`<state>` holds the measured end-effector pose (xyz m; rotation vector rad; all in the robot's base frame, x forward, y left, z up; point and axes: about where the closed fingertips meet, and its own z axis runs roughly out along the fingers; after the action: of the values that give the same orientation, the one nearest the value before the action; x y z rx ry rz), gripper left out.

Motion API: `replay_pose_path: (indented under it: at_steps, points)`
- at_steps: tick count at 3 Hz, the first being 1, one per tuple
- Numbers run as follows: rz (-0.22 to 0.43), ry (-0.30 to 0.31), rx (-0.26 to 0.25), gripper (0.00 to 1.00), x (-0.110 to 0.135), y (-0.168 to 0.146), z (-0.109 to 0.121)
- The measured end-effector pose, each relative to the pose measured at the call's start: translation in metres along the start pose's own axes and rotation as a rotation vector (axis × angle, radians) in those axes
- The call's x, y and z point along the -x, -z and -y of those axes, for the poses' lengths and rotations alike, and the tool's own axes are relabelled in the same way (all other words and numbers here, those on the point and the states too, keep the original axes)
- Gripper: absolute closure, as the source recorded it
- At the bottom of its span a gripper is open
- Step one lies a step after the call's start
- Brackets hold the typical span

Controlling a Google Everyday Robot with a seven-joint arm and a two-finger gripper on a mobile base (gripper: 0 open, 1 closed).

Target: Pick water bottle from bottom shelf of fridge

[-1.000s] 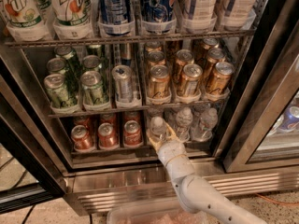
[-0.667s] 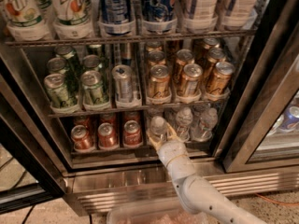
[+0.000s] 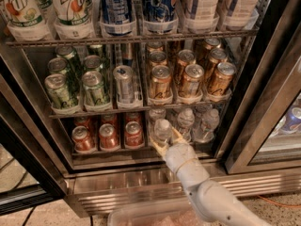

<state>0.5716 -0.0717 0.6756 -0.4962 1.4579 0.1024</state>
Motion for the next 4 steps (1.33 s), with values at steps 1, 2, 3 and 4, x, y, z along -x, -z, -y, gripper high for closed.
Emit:
replay_pose_path:
  at_steps: [1, 2, 3, 4]
  points:
    - [0.004, -0.04, 0.091, 1.0, 0.033, 0.029, 0.006]
    - [-0.024, -0.067, 0.196, 1.0, 0.056, 0.054, 0.005]
    - [-0.06, -0.029, 0.296, 1.0, 0.074, 0.078, -0.003]
    - [-0.06, -0.029, 0.296, 1.0, 0.074, 0.078, -0.003]
